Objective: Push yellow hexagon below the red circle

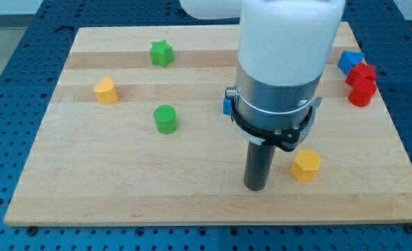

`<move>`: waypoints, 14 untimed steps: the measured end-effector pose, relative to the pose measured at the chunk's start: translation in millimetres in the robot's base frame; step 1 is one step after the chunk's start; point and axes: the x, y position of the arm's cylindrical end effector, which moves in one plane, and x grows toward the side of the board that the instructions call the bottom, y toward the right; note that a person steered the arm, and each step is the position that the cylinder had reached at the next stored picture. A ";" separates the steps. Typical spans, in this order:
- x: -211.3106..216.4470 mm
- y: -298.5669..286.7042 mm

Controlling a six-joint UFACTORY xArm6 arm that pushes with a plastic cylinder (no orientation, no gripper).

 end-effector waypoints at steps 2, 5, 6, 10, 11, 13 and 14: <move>1.3 1.2; -0.9 23.7; -0.9 34.7; -12.7 67.3; -12.7 80.8; -20.4 82.7; -20.4 100.0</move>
